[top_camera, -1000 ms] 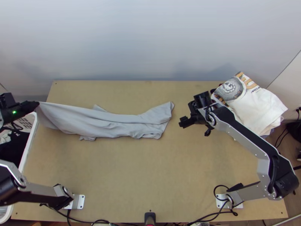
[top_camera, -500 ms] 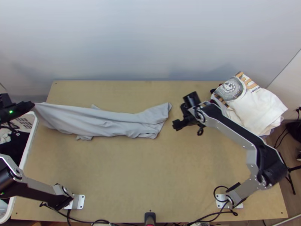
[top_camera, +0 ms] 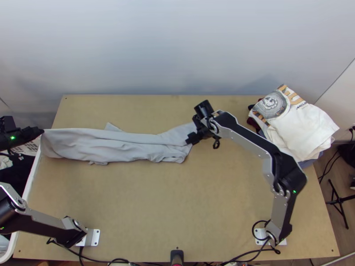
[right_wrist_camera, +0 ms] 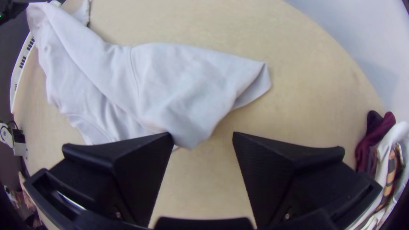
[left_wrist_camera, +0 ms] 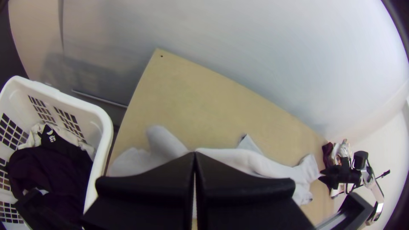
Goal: Fold the t-shirt
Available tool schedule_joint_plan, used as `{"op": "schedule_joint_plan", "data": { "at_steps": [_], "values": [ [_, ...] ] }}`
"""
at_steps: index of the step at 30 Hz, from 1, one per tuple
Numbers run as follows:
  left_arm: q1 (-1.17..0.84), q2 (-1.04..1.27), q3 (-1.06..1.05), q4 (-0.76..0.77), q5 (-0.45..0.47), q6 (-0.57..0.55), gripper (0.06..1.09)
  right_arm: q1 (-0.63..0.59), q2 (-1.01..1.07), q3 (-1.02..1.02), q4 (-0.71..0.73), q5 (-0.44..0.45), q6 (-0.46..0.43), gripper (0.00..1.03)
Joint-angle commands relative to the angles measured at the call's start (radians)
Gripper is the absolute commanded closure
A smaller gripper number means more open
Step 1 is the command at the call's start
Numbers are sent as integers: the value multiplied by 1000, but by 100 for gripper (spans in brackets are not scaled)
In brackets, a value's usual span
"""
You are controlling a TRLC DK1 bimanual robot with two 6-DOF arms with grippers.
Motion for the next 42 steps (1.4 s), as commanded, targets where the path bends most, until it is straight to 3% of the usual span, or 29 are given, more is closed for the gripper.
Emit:
{"op": "schedule_joint_plan", "data": {
  "at_steps": [1,7,9,12,14,16,18,21,23,28,30,42],
  "values": [
    [-1,-1,-10,-25,5,20,104,13,112,125,2,-44,6,48],
    [2,-4,-22,-25,5,28,104,16,139,130,-1,-59,10,48],
    [5,-8,-33,-25,5,32,103,19,139,131,-1,-67,10,58],
    [4,-19,-56,-26,5,40,95,23,142,131,-1,-69,10,59],
    [2,-24,-65,-40,5,55,95,23,145,131,-1,-69,10,59],
    [0,-25,-68,-71,5,74,87,24,148,134,5,-70,9,77],
    [0,-31,-76,-108,5,101,86,27,151,136,11,-70,9,90],
    [2,-62,-99,-163,5,152,86,30,159,134,11,-70,6,93],
    [10,-88,-120,-201,5,186,85,30,161,131,11,-70,3,100],
    [27,-119,-116,-301,5,265,33,24,95,94,-56,-101,-23,100],
    [23,-111,-70,-306,6,262,23,24,38,61,-130,-147,-57,100],
    [-243,277,419,-250,3,64,21,-14,-304,-264,-159,-162,-148,100]
  ]
}}
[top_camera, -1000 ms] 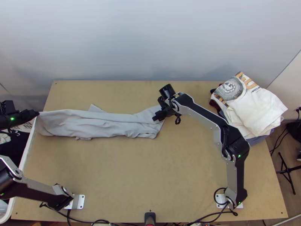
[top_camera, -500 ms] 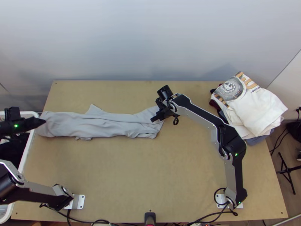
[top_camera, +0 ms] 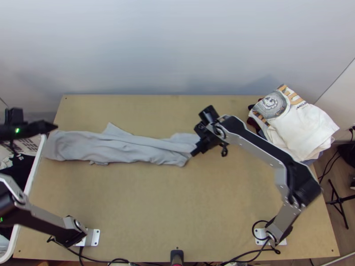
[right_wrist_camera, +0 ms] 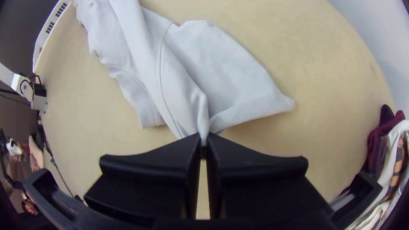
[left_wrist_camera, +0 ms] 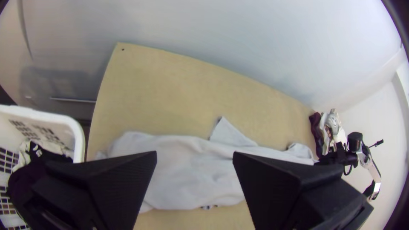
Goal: Fold the t-shirt
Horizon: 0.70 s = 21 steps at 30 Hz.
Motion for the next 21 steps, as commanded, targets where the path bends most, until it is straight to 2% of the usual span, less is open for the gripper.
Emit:
{"op": "schedule_joint_plan", "data": {
  "at_steps": [1,9,21],
  "values": [
    [-162,237,261,14,-12,-75,21,-30,-166,-154,-20,-6,-41,100],
    [-278,392,283,-67,-126,17,21,-53,-189,-168,-20,-3,-46,100],
    [-277,319,108,-62,-293,200,21,-8,-127,-102,-8,2,-30,100]
  ]
}}
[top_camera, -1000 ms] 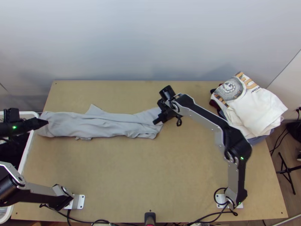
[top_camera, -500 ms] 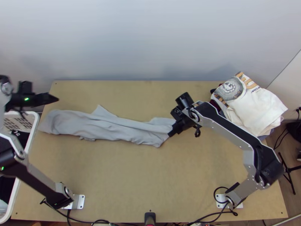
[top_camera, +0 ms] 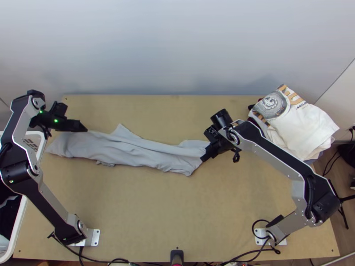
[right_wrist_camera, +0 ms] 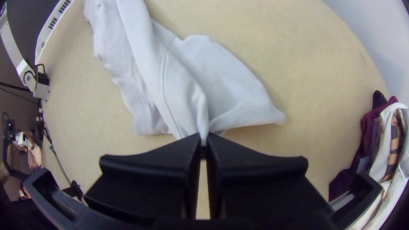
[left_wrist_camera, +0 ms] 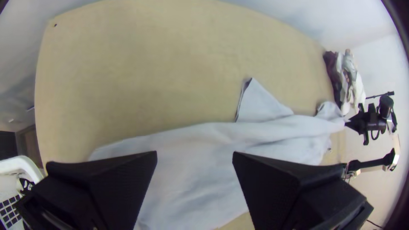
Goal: Fold the t-shirt
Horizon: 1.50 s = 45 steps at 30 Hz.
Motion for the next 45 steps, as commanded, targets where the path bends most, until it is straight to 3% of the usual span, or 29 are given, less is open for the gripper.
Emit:
{"op": "schedule_joint_plan", "data": {
  "at_steps": [1,3,7,15,17,18,20,22,41,45],
  "values": [
    [-8,-25,-91,25,-91,92,21,29,30,41,6,4,13,100],
    [-8,-37,-122,58,-104,97,24,34,37,56,6,7,13,100],
    [-19,-63,-193,125,-104,98,53,37,45,70,6,13,14,100],
    [-26,-113,-301,262,-104,98,83,35,42,70,3,17,14,100],
    [-26,-120,-309,271,-104,98,82,35,42,70,3,18,14,100],
    [-26,-134,-311,276,-104,98,72,35,42,68,3,18,14,100],
    [-25,-163,-308,271,-111,95,29,35,42,70,3,18,14,100],
    [-25,-194,-301,263,-128,98,18,35,41,68,3,18,14,100],
    [41,-143,-229,352,-214,155,16,43,37,50,3,18,14,100],
    [41,-139,-283,363,-239,189,23,43,47,61,6,18,14,100]
  ]
}}
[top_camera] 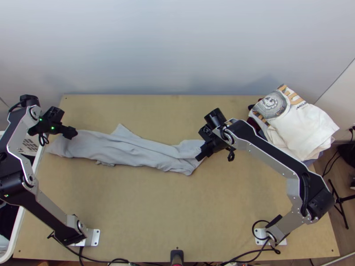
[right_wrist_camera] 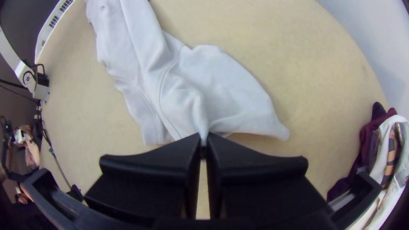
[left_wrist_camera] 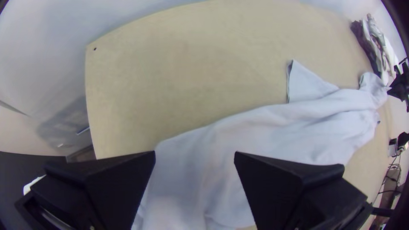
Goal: Fold the t-shirt
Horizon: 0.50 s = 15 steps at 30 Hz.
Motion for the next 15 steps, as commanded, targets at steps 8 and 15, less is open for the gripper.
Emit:
{"op": "schedule_joint_plan", "data": {
  "at_steps": [8,15],
  "values": [
    [12,6,-134,86,-28,48,61,0,13,11,3,1,-2,100],
    [20,-100,-121,-6,49,-19,105,-15,4,21,0,11,-2,100]
  ]
}}
